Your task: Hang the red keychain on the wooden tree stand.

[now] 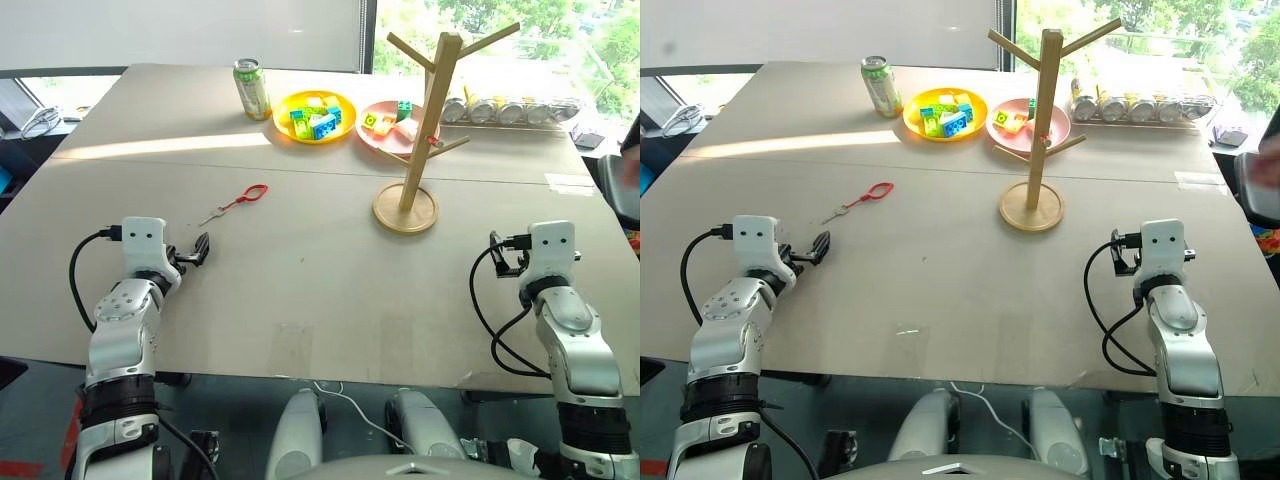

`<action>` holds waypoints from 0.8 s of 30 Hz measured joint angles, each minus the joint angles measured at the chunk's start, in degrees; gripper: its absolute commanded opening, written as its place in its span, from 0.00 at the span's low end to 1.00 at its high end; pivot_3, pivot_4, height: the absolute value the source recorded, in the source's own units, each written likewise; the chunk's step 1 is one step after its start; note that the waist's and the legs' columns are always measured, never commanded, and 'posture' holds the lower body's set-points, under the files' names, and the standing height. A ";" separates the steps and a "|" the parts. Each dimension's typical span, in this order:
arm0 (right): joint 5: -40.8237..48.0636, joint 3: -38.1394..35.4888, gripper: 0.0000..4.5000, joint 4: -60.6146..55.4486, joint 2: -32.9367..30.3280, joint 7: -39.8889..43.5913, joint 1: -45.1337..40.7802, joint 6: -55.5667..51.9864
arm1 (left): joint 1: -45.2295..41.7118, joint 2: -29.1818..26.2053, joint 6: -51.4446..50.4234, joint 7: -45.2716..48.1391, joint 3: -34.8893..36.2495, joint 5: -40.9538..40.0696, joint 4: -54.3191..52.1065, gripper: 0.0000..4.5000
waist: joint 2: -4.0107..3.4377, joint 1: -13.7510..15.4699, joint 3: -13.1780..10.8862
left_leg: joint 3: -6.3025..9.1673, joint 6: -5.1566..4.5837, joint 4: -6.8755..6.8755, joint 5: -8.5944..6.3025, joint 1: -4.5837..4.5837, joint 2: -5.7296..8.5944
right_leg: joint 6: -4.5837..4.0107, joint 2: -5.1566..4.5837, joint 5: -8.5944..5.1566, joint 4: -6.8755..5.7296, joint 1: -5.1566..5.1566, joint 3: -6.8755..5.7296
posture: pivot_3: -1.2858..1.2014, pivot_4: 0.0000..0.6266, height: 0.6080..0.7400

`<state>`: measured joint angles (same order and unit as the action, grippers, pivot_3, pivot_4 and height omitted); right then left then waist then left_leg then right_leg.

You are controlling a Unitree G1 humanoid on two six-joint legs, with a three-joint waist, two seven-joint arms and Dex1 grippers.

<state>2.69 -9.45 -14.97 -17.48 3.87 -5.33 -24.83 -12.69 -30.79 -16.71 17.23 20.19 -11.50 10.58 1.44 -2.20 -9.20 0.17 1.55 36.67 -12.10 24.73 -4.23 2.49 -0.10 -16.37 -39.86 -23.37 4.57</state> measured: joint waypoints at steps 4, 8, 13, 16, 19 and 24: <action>0.10 0.03 1.00 -0.24 -0.04 0.35 -0.02 -0.14 | 0.08 -3.02 -2.47 4.92 -0.04 -2.40 0.02 0.99 | 0.04 -0.12 -0.02 | 0.04 0.00 -0.02 0.00 0.01 -0.01 | -0.01 0.03 0.00 -0.01 -0.02 -0.03 | 0.52 0.24 1.00; 4.43 0.60 1.00 -3.95 -4.15 8.29 -0.75 -4.10 | -5.42 -17.64 -7.64 22.69 -0.35 -7.39 1.98 0.99 | 0.05 -0.09 -0.10 | 0.05 0.01 -0.12 0.00 -0.01 -0.01 | -0.01 0.02 -0.01 0.03 -0.02 -0.08 | 0.52 0.24 1.00; 13.29 4.29 1.00 -9.31 -8.04 19.75 -4.94 -9.92 | -16.46 -21.11 -7.32 35.57 -6.87 -7.43 9.41 0.99 | -0.10 0.08 -0.04 | 0.05 0.00 -0.12 0.00 0.00 0.04 | -0.01 0.00 -0.02 0.06 0.00 -0.09 | 0.52 0.24 1.00; 20.44 6.79 1.00 -13.56 -11.53 27.50 -7.60 -14.96 | -23.41 -20.71 -5.25 44.00 -14.90 -4.05 19.29 0.99 | -0.04 0.02 -0.08 | 0.11 0.00 -0.12 0.00 0.04 0.02 | -0.02 0.06 -0.02 0.06 -0.02 -0.13 | 0.52 0.24 1.00; 26.44 8.36 1.00 -15.88 -13.46 32.08 -10.16 -19.47 | -32.01 -19.30 -0.50 48.26 -19.84 0.33 30.43 0.99 | 0.00 -0.01 -0.10 | 0.12 -0.01 -0.09 0.00 0.05 0.02 | -0.02 0.06 -0.02 0.05 -0.02 -0.14 | 0.52 0.24 1.00; 32.48 9.14 1.00 -17.78 -13.61 33.42 -15.59 -24.85 | -43.31 -15.87 9.84 48.79 -23.60 7.37 48.46 0.99 | 0.00 -0.01 -0.11 | 0.13 -0.01 -0.05 0.00 0.10 0.02 | -0.01 0.06 -0.02 0.06 -0.03 -0.15 | 0.52 0.24 1.00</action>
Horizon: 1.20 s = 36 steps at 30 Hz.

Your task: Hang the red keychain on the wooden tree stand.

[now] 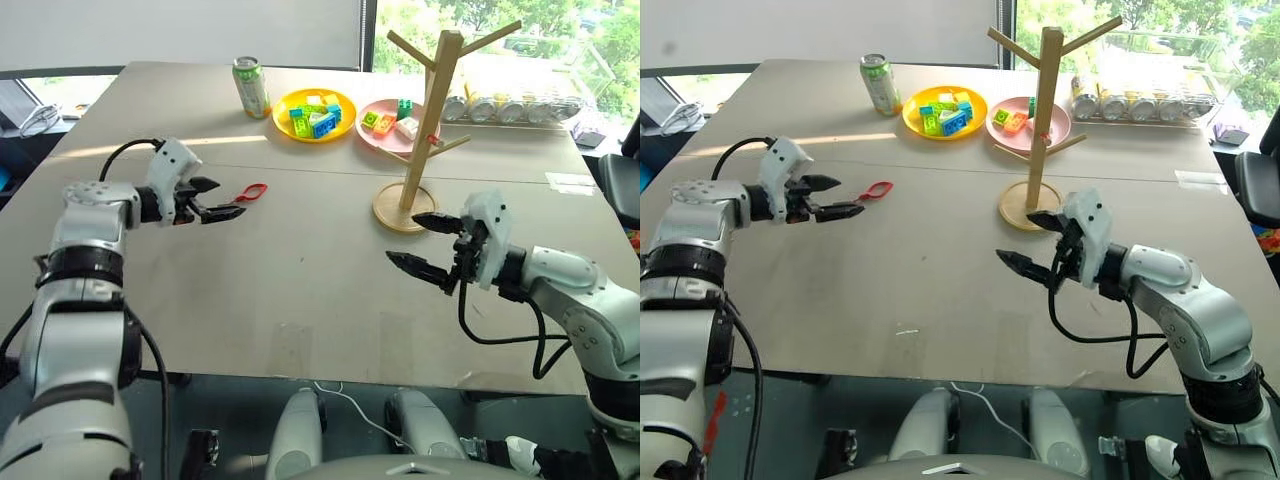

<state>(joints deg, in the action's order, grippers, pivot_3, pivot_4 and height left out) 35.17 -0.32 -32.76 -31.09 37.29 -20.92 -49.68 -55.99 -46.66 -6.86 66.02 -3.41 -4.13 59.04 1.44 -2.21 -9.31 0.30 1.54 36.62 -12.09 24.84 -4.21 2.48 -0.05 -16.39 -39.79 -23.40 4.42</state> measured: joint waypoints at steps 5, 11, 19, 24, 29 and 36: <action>1.95 -0.06 1.00 -0.18 0.05 -1.59 -0.92 -1.86 | -2.96 2.76 5.97 -1.82 -1.66 4.69 9.94 0.99 | 0.02 -0.02 -0.01 | 0.00 0.00 0.01 0.00 0.06 0.00 | 0.00 -0.01 0.00 0.00 -0.04 0.00 | 0.52 0.24 1.00; 4.16 -0.45 1.00 -1.28 0.72 -4.65 -1.03 -3.57 | -5.38 3.97 7.91 -9.47 -0.26 6.55 15.40 0.99 | 0.06 0.00 -0.03 | 0.03 0.00 0.04 0.00 0.07 0.00 | 0.01 -0.01 0.00 -0.04 -0.04 -0.02 | 0.52 0.24 1.00; 6.43 -0.74 1.00 -2.28 0.61 -7.33 -1.33 -4.54 | -5.90 7.70 7.61 -15.23 3.04 7.18 17.85 0.99 | 0.06 0.07 -0.03 | 0.03 0.00 0.08 0.00 0.09 0.00 | 0.01 -0.02 0.01 -0.05 -0.04 -0.02 | 0.52 0.24 1.00; 7.66 -0.81 1.00 -2.27 0.21 -8.13 -2.18 -5.30 | -6.30 9.27 6.83 -17.25 4.77 7.32 18.18 0.86 | 0.06 0.06 -0.03 | 0.04 0.00 0.09 0.00 0.09 0.00 | 0.01 -0.01 0.01 -0.06 -0.04 -0.03 | 0.52 0.24 1.00; 8.65 -1.06 1.00 -2.27 -0.09 -8.94 -3.33 -5.88 | -6.32 10.69 5.93 -17.21 5.88 7.29 18.19 0.39 | 0.07 0.05 -0.02 | 0.05 0.00 0.10 0.00 0.07 0.00 | 0.01 -0.01 0.01 -0.08 -0.02 -0.04 | 0.52 0.24 1.00; 9.59 -1.39 1.00 -2.25 -0.14 -9.29 -3.52 -6.23 | -6.41 11.08 5.90 -18.53 6.60 7.94 18.19 0.01 | 0.07 0.02 -0.02 | 0.06 0.00 0.11 0.00 0.07 0.00 | 0.01 -0.01 0.01 -0.09 -0.02 -0.04 | 0.52 0.24 1.00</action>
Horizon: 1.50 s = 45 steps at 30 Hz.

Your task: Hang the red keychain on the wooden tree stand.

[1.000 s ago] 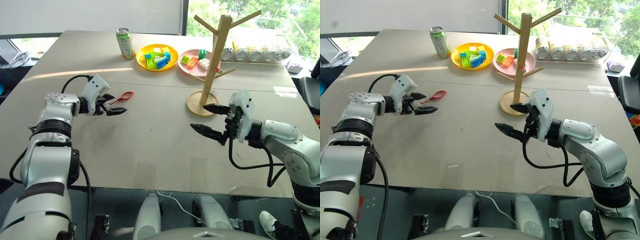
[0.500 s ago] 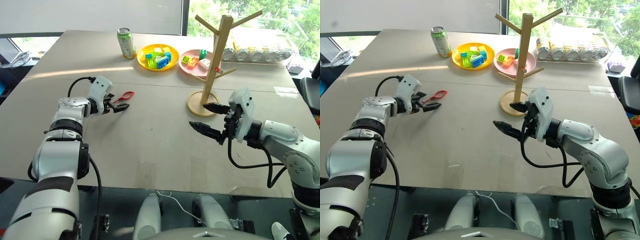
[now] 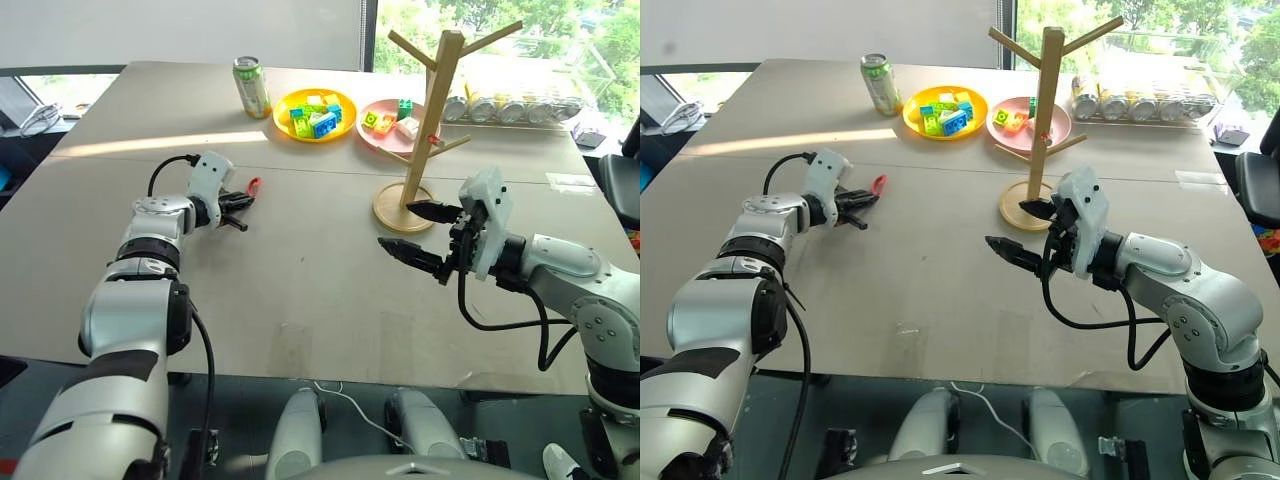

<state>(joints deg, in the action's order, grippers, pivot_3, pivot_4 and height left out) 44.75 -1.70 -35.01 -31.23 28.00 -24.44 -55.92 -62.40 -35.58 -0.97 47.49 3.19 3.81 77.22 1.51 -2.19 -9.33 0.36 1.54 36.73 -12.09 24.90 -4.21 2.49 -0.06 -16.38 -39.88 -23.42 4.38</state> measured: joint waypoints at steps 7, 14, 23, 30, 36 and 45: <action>0.28 0.00 1.00 0.01 -0.02 -0.45 -0.84 0.00 | -0.02 -0.12 0.04 0.23 0.76 0.67 0.00 0.01 | 0.00 -0.02 0.00 | 0.00 0.00 0.01 0.00 0.00 0.00 | 0.00 0.00 0.00 0.00 0.00 -0.01 | 0.52 0.24 1.00; 0.08 -0.06 1.00 -0.18 -0.19 -1.53 -0.65 0.20 | -0.02 -1.72 0.86 3.11 3.80 -2.12 -1.07 0.01 | 0.00 -0.06 0.00 | 0.05 0.00 0.01 0.00 0.05 0.00 | 0.00 0.00 0.00 0.01 -0.01 -0.05 | 0.52 0.24 1.00; -3.31 0.76 1.00 -1.30 -0.17 -2.30 -0.38 3.86 | 15.60 3.43 -4.86 5.89 9.24 -15.71 -45.09 0.01 | -0.02 -0.03 0.01 | 0.02 0.03 0.09 0.01 0.09 -0.03 | 0.00 -0.08 0.01 0.00 0.00 -0.02 | 0.52 0.24 1.00; -7.92 1.04 1.00 -1.49 -0.18 -2.33 0.33 9.19 | 27.57 6.59 -8.24 -3.15 7.54 -16.65 -72.88 0.01 | -0.02 0.08 0.01 | 0.04 0.01 0.15 0.01 0.01 -0.03 | 0.00 -0.03 0.01 -0.02 0.06 -0.02 | 0.52 0.24 1.00; -11.09 1.71 1.00 -2.73 0.74 -3.71 2.77 11.74 | 28.89 8.13 -4.78 -8.97 5.38 -14.34 -81.76 0.01 | -0.01 0.33 0.02 | 0.05 0.01 0.16 0.01 0.02 -0.02 | 0.00 -0.03 0.01 0.01 0.08 -0.02 | 0.52 0.24 1.00; -12.82 -2.42 1.00 -7.17 -1.13 -5.67 9.82 12.37 | 29.09 9.68 -0.60 -6.14 -2.88 -14.41 -86.80 0.01 | -0.02 0.35 0.02 | 0.04 0.01 0.16 0.01 0.00 -0.01 | 0.00 -0.02 0.01 0.03 0.11 -0.01 | 0.52 0.24 1.00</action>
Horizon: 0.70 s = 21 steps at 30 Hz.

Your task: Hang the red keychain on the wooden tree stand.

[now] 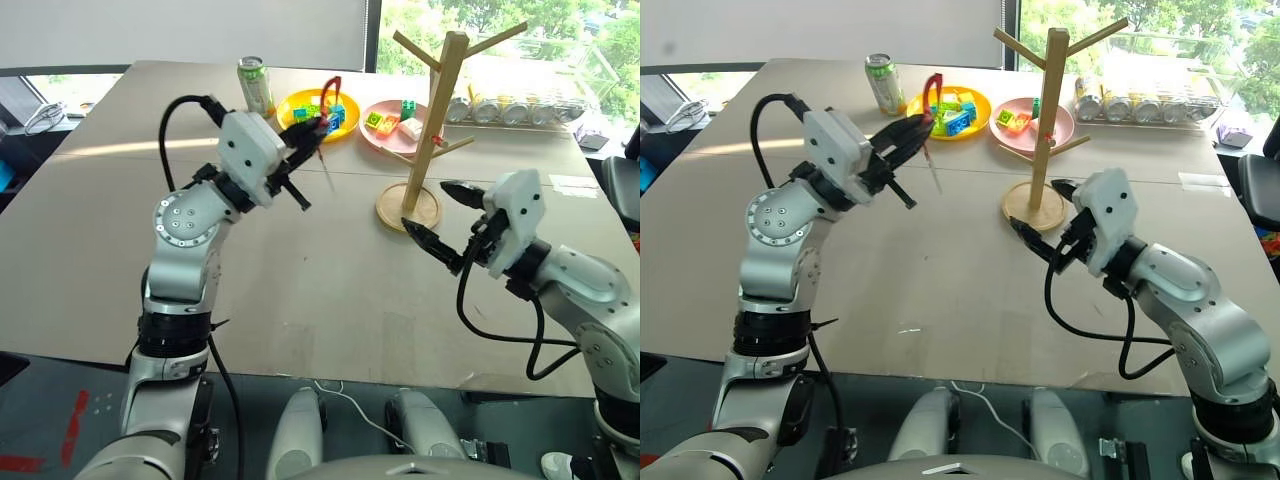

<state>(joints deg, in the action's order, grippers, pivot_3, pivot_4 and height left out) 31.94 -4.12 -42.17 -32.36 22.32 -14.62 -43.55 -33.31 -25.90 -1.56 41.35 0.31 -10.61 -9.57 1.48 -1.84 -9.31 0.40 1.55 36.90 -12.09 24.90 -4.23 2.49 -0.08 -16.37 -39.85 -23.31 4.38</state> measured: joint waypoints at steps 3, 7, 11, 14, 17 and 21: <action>0.04 -1.96 1.00 -1.03 -0.70 -0.55 1.33 -0.18 | -0.07 0.34 1.68 2.40 -2.33 -0.43 0.02 0.01 | 0.00 -0.22 0.00 | 0.00 0.00 0.00 0.00 -0.07 0.00 | 0.00 0.02 0.00 -0.01 0.02 0.01 | 0.52 0.24 1.00; 0.07 -4.29 1.00 -1.83 -0.98 -1.99 2.06 -0.96 | -1.78 0.88 5.68 5.25 -4.56 -0.39 2.35 0.01 | 0.00 -0.23 0.00 | 0.00 0.00 -0.01 0.00 -0.08 0.00 | 0.00 0.03 0.00 0.00 0.05 0.02 | 0.52 0.24 1.00; 0.09 -5.47 1.00 -2.58 -0.97 -3.34 2.92 -1.40 | -4.26 1.87 12.00 7.54 -7.23 1.55 8.57 0.01 | 0.00 -0.09 0.00 | 0.01 -0.01 -0.01 0.00 -0.08 0.01 | 0.00 0.03 -0.01 0.04 0.07 0.01 | 0.52 0.24 1.00; 0.12 -5.52 1.00 -3.34 -0.88 -4.33 3.40 -1.72 | -5.83 3.18 16.01 8.69 -8.90 2.66 13.37 0.01 | 0.00 -0.01 0.00 | 0.01 -0.01 0.00 0.00 -0.07 0.02 | 0.01 0.02 -0.01 0.05 0.09 0.01 | 0.52 0.24 1.00; 0.18 -5.65 1.00 -4.27 -0.81 -5.32 3.89 -2.43 | -7.43 4.50 19.85 9.63 -10.20 3.75 17.57 0.01 | 0.00 -0.13 0.00 | 0.01 -0.01 0.00 0.00 -0.09 0.02 | 0.00 0.03 -0.01 0.04 0.09 0.02 | 0.52 0.24 1.00; 0.34 -5.96 1.00 -4.64 -0.44 -6.36 4.26 -2.74 | -9.43 5.82 23.57 9.81 -10.90 4.31 21.38 0.01 | 0.00 -0.15 0.00 | 0.01 -0.01 0.00 0.00 -0.08 0.02 | 0.01 0.03 -0.01 0.05 0.09 0.02 | 0.52 0.24 1.00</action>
<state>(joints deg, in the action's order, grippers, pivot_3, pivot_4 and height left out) 32.28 -10.09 -46.81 -32.80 15.96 -10.37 -46.28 -42.74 -20.09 22.00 51.16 -10.59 -6.30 11.81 1.48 -1.99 -9.31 0.41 1.54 36.89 -12.09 24.82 -4.21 2.50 -0.05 -16.37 -39.80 -23.22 4.39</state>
